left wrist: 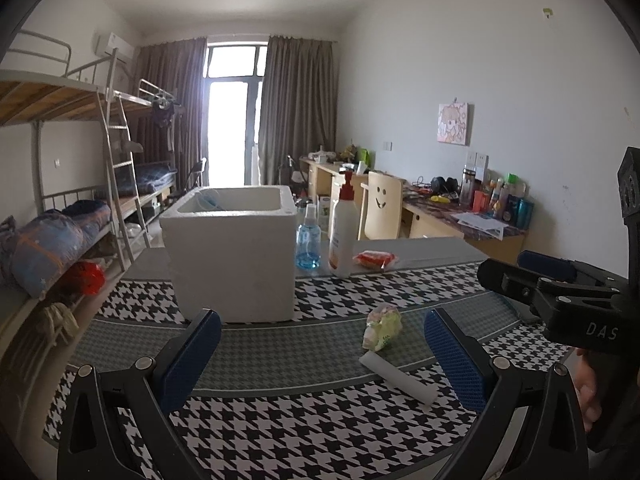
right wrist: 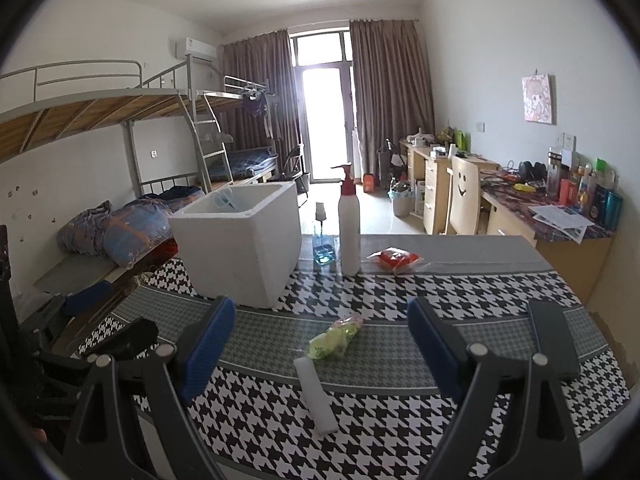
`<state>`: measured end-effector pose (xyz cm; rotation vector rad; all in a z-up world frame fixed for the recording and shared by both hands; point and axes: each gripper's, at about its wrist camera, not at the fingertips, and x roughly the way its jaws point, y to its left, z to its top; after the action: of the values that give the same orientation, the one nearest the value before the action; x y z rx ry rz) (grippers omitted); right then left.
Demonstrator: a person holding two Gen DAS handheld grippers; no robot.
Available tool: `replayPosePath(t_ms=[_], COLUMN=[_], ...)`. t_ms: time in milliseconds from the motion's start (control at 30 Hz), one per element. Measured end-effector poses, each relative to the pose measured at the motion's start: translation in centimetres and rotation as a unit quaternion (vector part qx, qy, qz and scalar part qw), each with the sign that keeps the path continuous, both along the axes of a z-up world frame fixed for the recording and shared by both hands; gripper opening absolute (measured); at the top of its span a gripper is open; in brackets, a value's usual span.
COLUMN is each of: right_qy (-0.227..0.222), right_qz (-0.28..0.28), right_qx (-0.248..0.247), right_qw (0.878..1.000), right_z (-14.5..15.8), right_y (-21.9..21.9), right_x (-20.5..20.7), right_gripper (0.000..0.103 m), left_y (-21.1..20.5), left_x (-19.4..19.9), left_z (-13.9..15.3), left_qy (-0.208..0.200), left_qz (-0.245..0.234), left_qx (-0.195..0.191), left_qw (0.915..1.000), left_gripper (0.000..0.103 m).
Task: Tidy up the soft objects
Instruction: 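Move both tools back from the box toward the white strip and green bag, then approach the white foam strip with the left tool and the green bag with the right tool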
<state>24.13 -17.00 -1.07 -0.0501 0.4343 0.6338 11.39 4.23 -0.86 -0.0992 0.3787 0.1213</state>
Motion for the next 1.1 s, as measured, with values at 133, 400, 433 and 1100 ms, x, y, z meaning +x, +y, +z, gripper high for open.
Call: replayPosePath(t_ms=[133,400,433,1100], right_qy=[0.007,0.024,0.025,0.068], right_qz=[-0.001,-0.008,-0.008,0.007], right_qx=[-0.002,-0.004,-0.004,-0.025], right_qw=[1.0,1.0,1.0,0.997], right_z=[-0.5,-1.2,-1.2,-3.3], right_y=[-0.2,-0.8,-0.7,-0.2], right_x=[0.3,1.4,1.5,4.9], right_gripper=[0.091,0.091,0.091,0.091], left_y=[-0.1,-0.4,-0.4,-1.4], left_x=[0.6,1.4,1.5,4.0], left_z=[-0.4,-1.2,-1.3,-3.1], left_qy=[0.009,0.027,0.029,0.061], left_qz=[-0.002,-0.006,-0.005,0.007], left_qx=[-0.004,-0.01,-0.011,-0.013], left_qw=[0.9999,0.9996,0.9995,0.998], left_gripper=[0.102,0.102,0.102,0.102])
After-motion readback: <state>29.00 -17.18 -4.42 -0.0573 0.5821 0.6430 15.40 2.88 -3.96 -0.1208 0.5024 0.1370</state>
